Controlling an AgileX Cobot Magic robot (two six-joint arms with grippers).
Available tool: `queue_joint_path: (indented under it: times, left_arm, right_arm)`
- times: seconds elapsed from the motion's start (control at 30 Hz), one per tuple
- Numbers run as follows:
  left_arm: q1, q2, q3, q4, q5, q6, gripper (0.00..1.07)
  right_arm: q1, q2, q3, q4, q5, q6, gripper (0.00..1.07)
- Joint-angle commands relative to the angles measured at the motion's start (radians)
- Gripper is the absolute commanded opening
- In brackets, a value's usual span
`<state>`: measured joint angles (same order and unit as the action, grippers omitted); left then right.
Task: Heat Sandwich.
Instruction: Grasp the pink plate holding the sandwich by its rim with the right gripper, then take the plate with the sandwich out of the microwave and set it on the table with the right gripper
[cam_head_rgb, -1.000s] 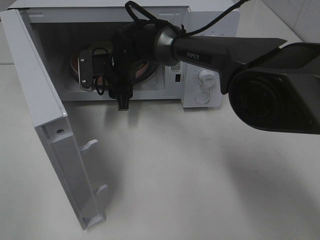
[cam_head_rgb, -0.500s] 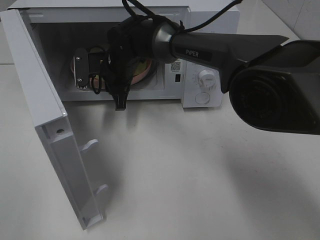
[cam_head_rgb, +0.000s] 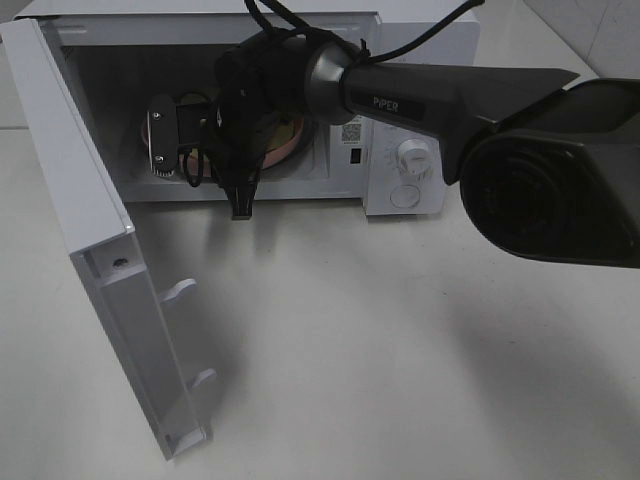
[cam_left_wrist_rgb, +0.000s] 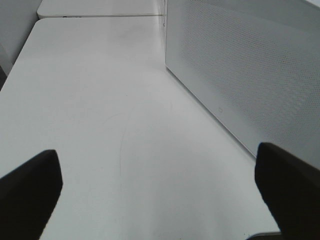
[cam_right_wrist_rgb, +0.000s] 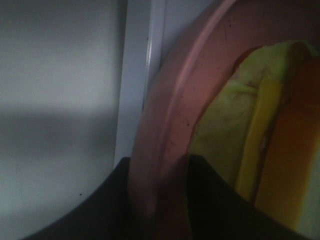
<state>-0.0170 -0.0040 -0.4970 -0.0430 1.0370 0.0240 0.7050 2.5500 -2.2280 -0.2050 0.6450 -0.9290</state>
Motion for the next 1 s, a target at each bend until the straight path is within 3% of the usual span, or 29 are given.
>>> queue_joint_path:
  times: [0.03, 0.13, 0.37, 1.0]
  left_arm:
    - [0.004, -0.022, 0.004, 0.002, -0.008, 0.001, 1.01]
    - [0.004, -0.022, 0.004, 0.002, -0.008, 0.001, 1.01]
    - [0.004, -0.022, 0.004, 0.002, -0.008, 0.001, 1.01]
    - [0.004, -0.022, 0.004, 0.002, -0.008, 0.001, 1.01]
  right_arm:
    - [-0.008, -0.019, 0.006, 0.008, 0.051, 0.017, 0.01]
    - [-0.008, -0.032, 0.016, 0.008, 0.056, 0.013, 0.01]
    - [-0.008, -0.098, 0.175, -0.003, -0.011, -0.138, 0.01]
    - [-0.008, -0.279, 0.552, -0.129, -0.455, -0.167, 0.0]
